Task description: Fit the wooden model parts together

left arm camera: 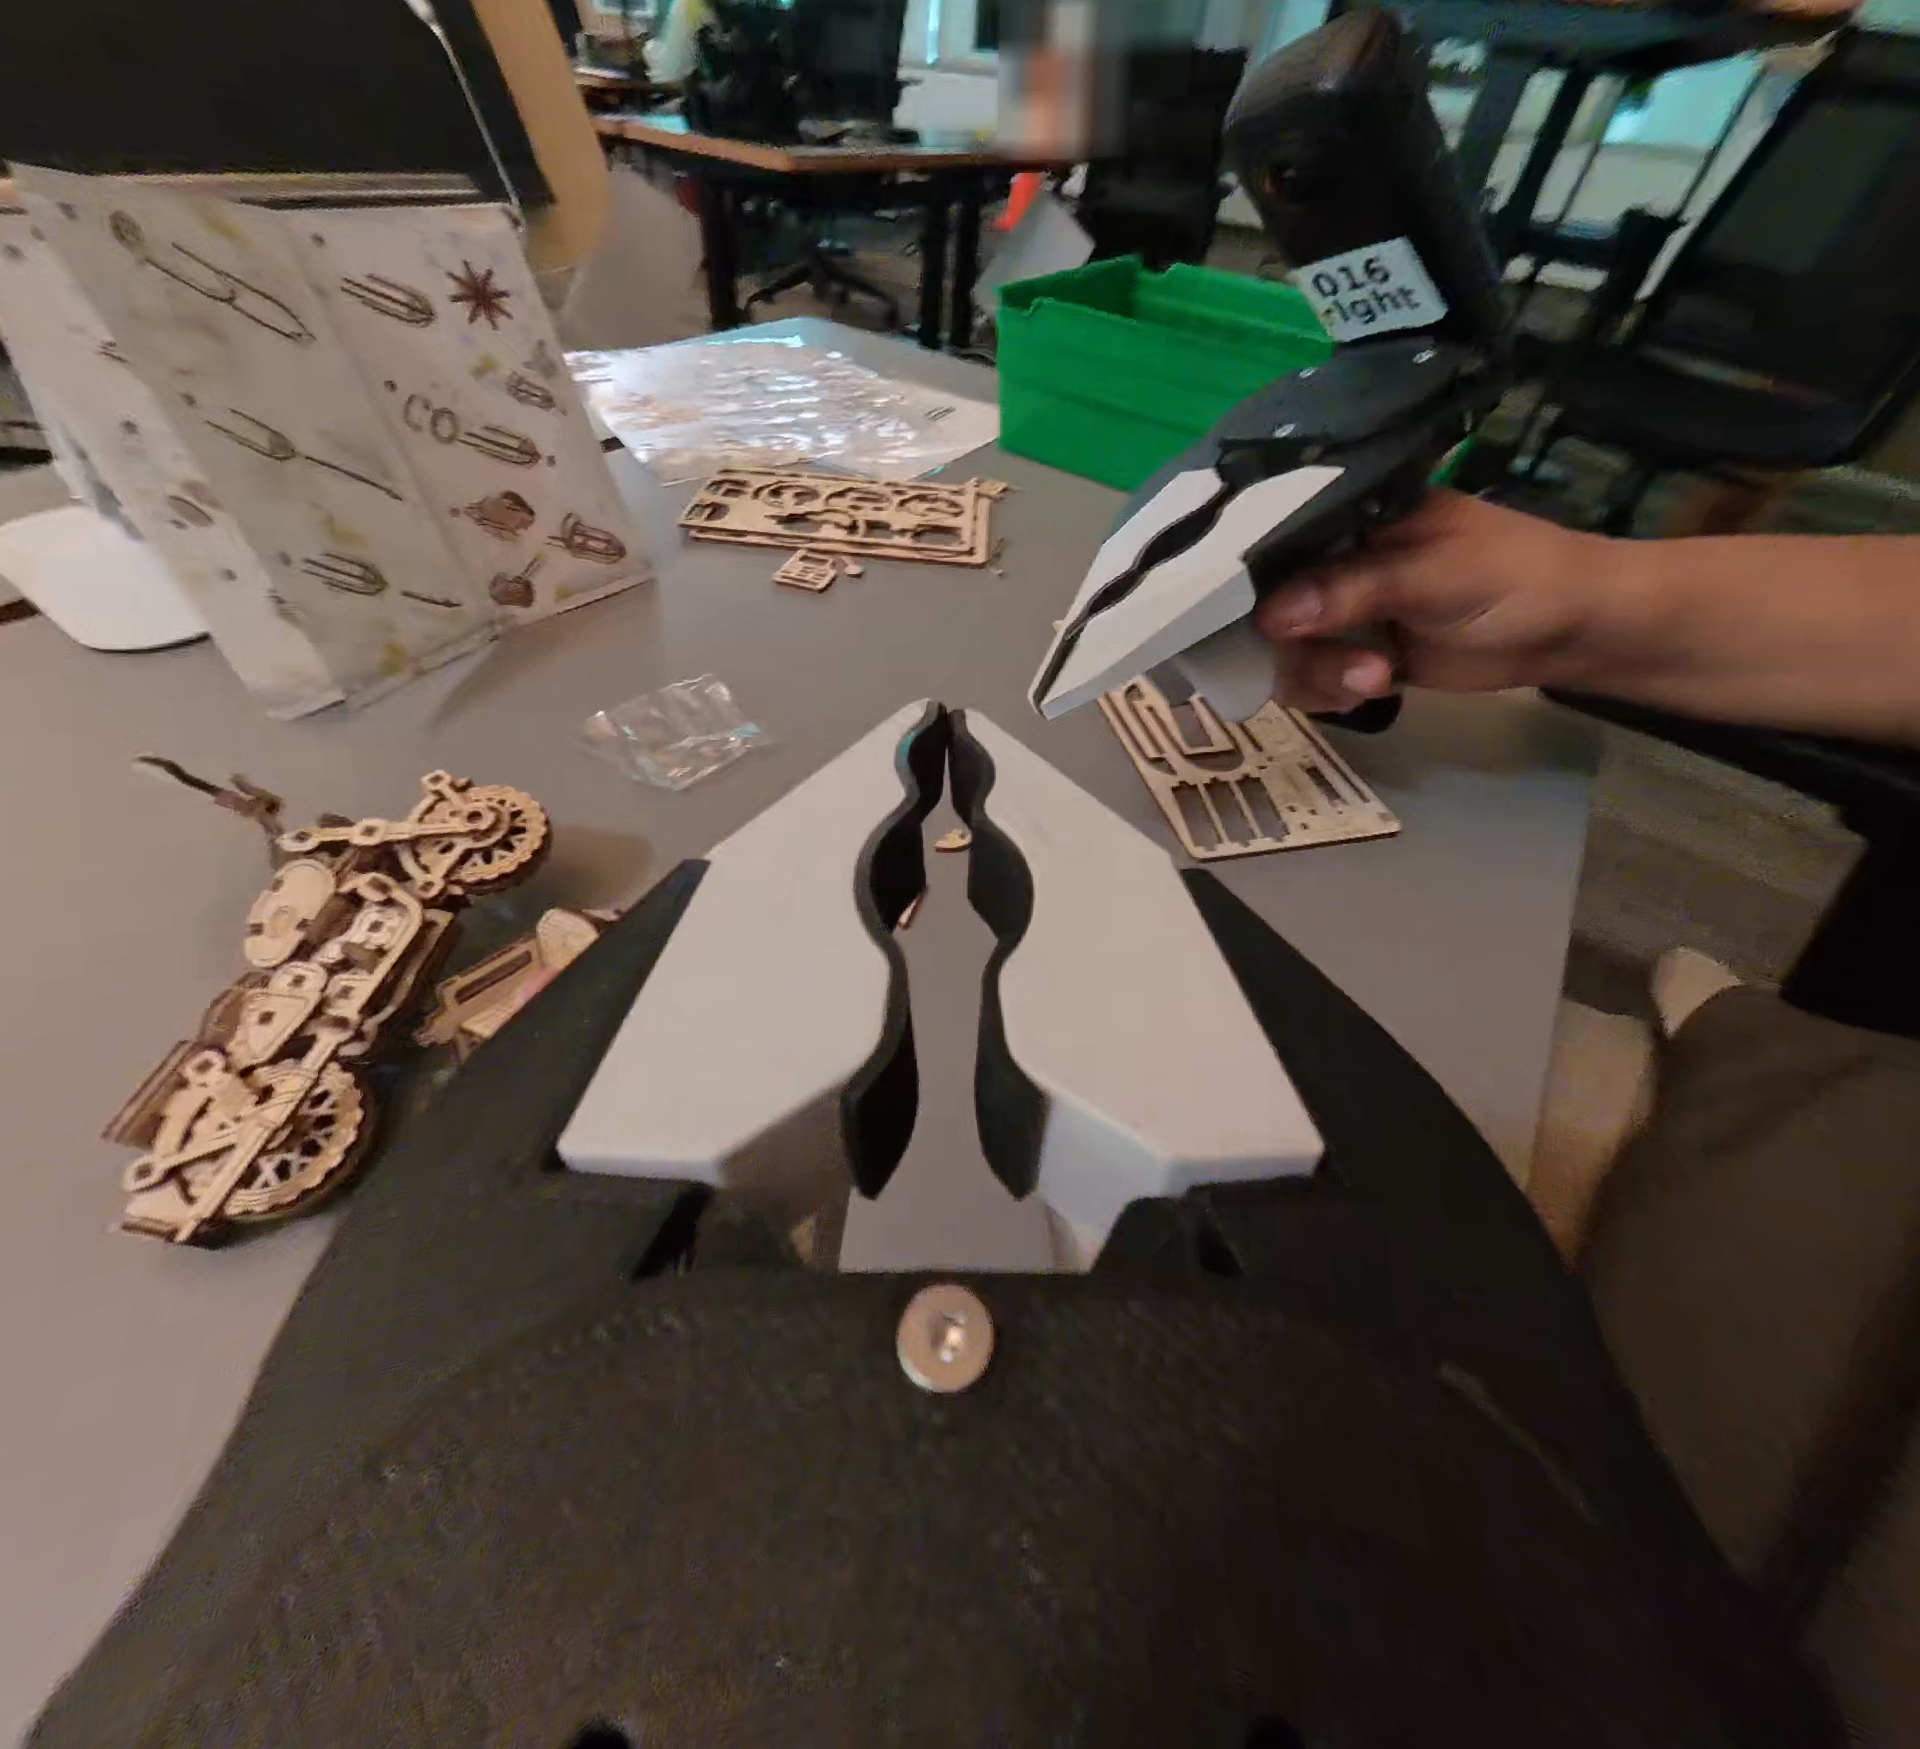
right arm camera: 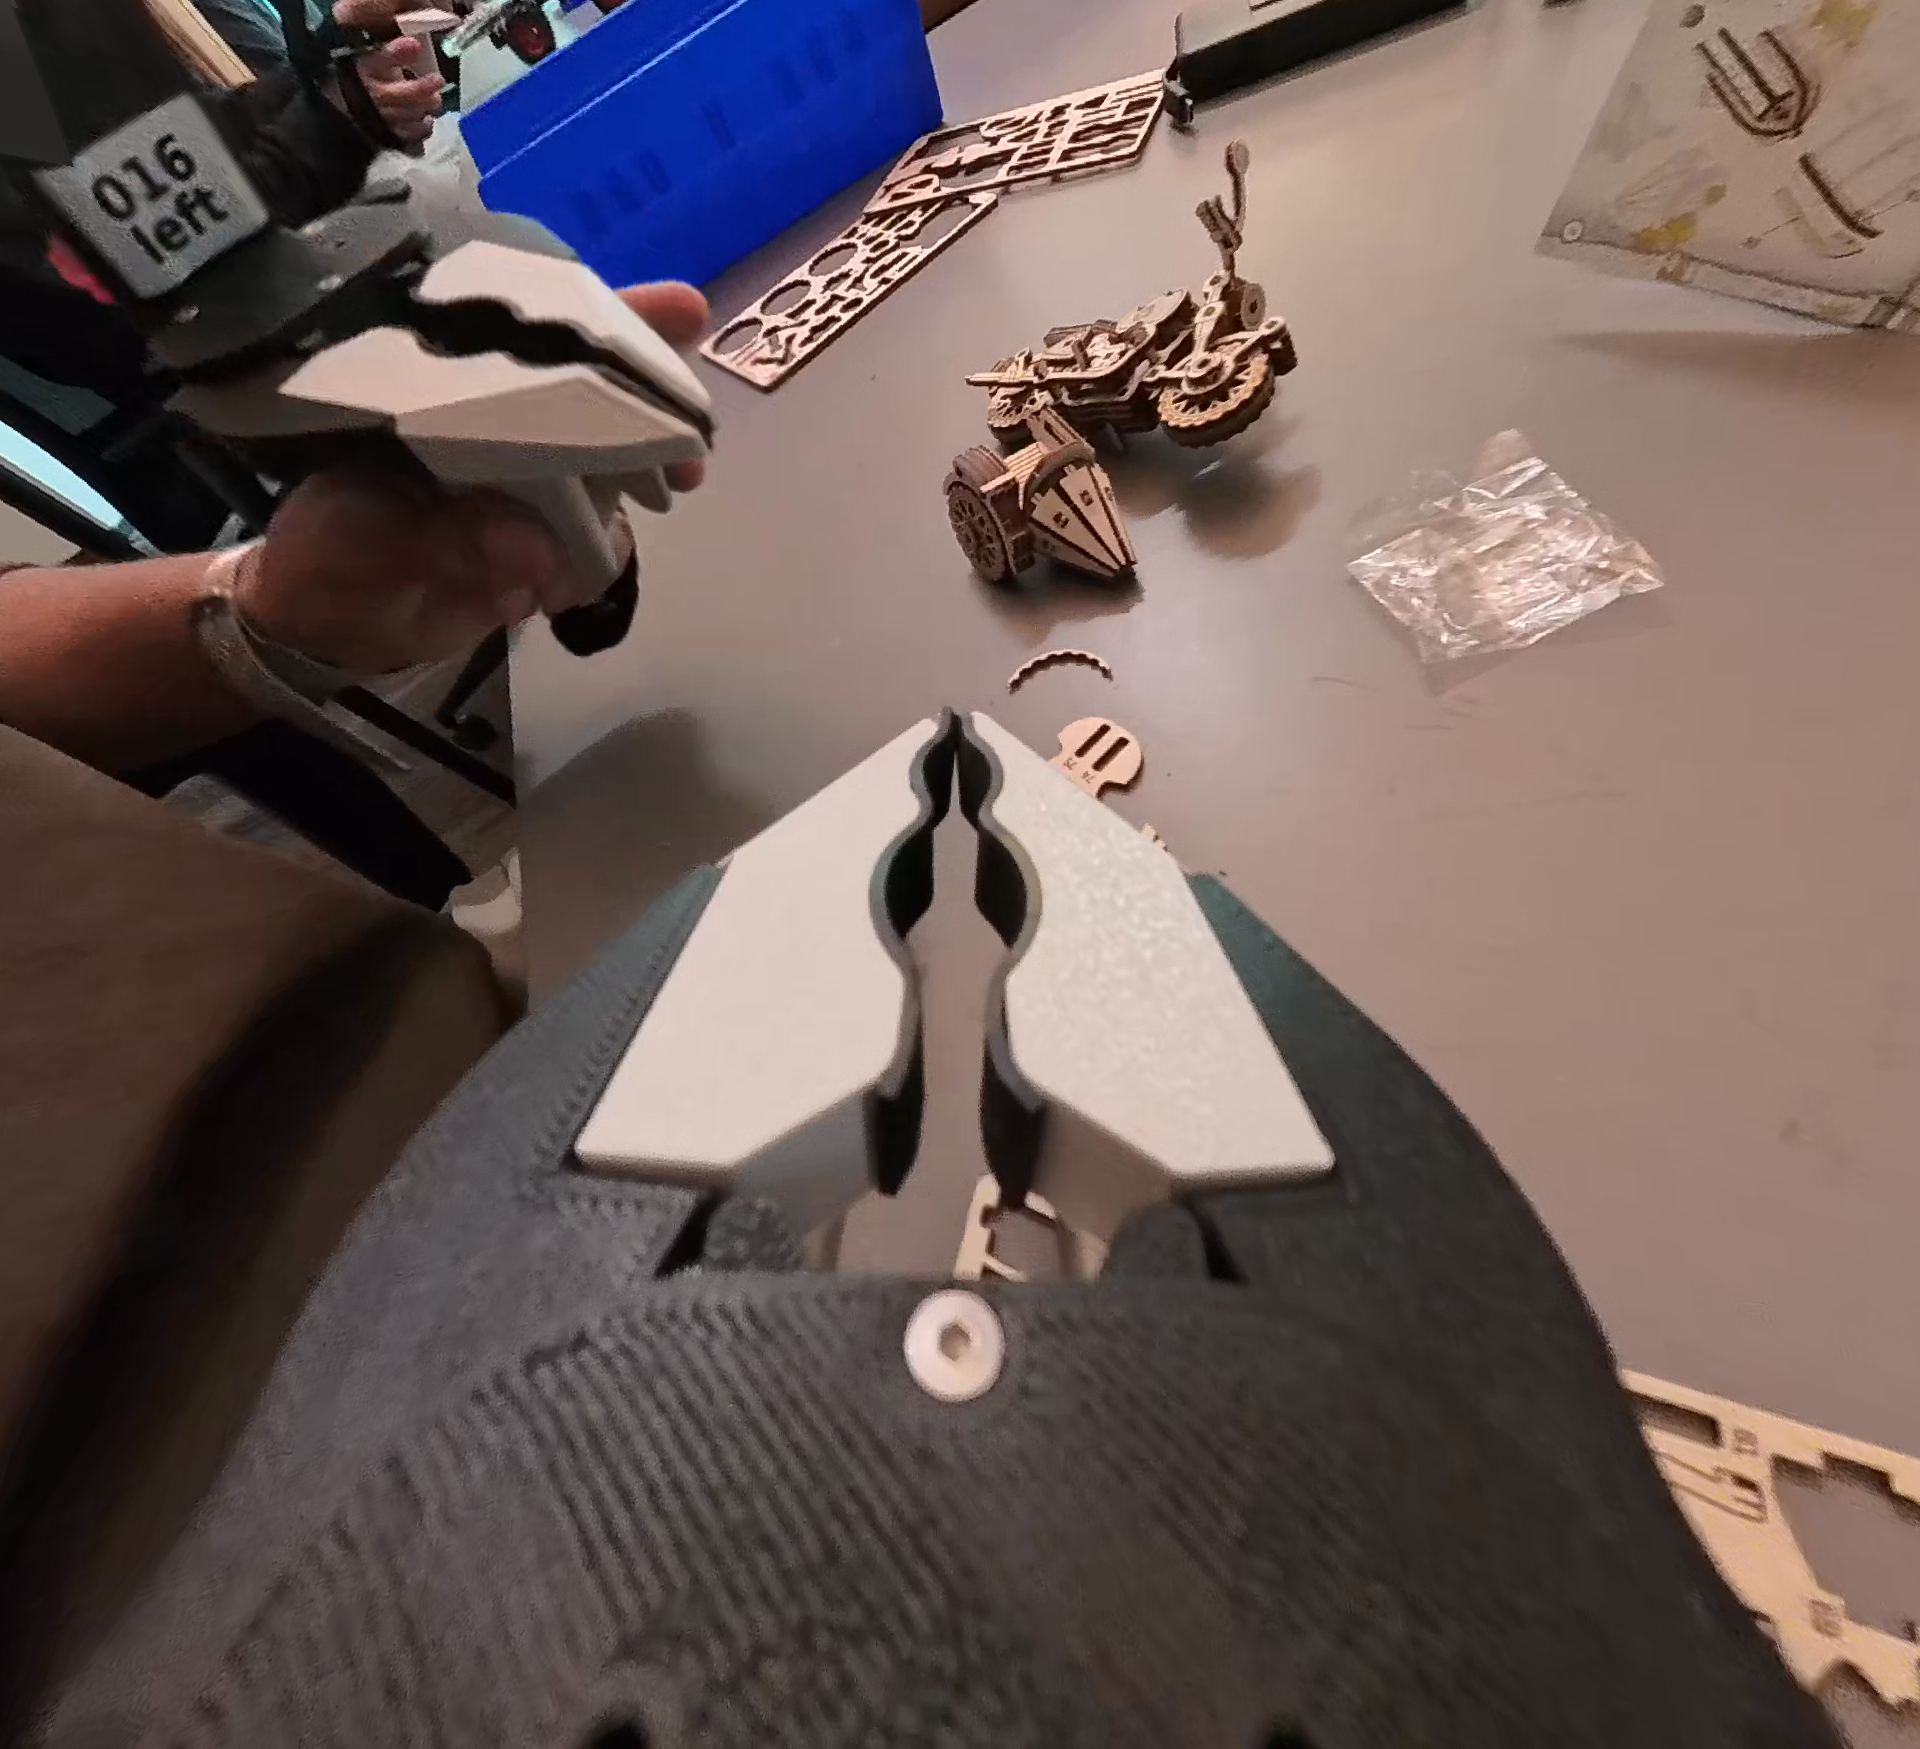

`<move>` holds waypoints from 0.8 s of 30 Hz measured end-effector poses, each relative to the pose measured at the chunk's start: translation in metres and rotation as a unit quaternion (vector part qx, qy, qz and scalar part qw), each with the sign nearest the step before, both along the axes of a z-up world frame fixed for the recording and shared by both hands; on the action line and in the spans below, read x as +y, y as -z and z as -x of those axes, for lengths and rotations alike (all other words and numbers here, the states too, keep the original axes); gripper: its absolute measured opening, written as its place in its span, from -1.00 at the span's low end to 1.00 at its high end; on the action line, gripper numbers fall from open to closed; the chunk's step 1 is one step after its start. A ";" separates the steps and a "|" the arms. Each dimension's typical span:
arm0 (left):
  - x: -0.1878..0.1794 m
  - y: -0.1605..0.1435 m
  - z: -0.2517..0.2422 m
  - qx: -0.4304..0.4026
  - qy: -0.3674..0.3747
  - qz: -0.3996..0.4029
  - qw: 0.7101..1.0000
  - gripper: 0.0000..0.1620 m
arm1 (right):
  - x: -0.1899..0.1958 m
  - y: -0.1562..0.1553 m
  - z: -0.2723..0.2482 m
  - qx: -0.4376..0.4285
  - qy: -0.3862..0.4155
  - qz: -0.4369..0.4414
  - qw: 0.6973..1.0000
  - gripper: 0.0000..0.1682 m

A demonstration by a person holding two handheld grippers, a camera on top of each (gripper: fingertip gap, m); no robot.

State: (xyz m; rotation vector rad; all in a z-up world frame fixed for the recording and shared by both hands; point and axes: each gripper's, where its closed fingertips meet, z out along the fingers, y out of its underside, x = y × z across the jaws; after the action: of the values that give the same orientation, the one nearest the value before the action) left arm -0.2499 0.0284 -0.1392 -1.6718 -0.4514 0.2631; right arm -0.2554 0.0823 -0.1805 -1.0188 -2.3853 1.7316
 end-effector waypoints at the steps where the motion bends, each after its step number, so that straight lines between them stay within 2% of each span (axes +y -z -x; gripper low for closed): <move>1: -0.002 0.002 0.003 -0.021 -0.001 -0.003 1.000 -1.00 | 0.000 0.000 0.000 0.006 0.000 -0.006 1.000 -1.00; 3: -0.004 0.006 0.008 -0.038 -0.008 0.011 0.999 -1.00 | -0.001 0.000 -0.001 0.017 -0.001 -0.017 1.000 -1.00; 5: -0.012 0.001 0.016 0.013 -0.050 0.009 0.999 -1.00 | -0.001 -0.001 -0.002 0.027 -0.002 -0.026 0.999 -1.00; 6: -0.013 -0.002 0.016 0.012 -0.051 0.000 0.999 -1.00 | -0.001 -0.001 -0.002 0.032 -0.002 -0.029 0.999 -1.00; 10: -0.010 -0.009 0.009 -0.085 -0.005 -0.072 0.994 -1.00 | 0.005 -0.003 0.000 0.054 0.008 -0.049 0.997 -1.00; 12: -0.010 -0.003 0.008 -0.066 0.015 -0.048 0.997 -1.00 | 0.008 0.000 0.001 0.066 0.010 -0.073 0.995 -1.00; 14: -0.018 -0.006 0.015 0.000 -0.009 -0.024 1.000 -1.00 | 0.010 0.006 0.001 0.075 0.008 -0.103 0.992 -1.00; 16: -0.022 -0.015 0.020 0.023 -0.035 -0.022 0.999 -0.56 | 0.010 0.016 0.001 0.071 0.004 -0.134 0.989 -1.00; 17: -0.021 -0.013 0.018 0.021 -0.029 -0.016 0.999 -0.56 | 0.012 0.024 0.001 0.063 0.004 -0.155 0.986 -1.00; 21: -0.008 -0.005 0.008 -0.019 0.009 -0.030 0.999 -0.94 | 0.020 0.051 0.008 0.052 0.007 -0.233 0.971 -1.00; 24: -0.005 -0.007 0.012 -0.031 -0.012 -0.050 0.998 -1.00 | 0.018 0.060 0.013 0.044 0.002 -0.249 0.968 -0.80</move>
State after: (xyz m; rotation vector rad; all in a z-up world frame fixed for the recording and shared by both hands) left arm -0.2623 0.0236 -0.1322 -1.5803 -0.5224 0.2036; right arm -0.2688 0.0999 -0.2410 -0.8437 -2.5527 1.0517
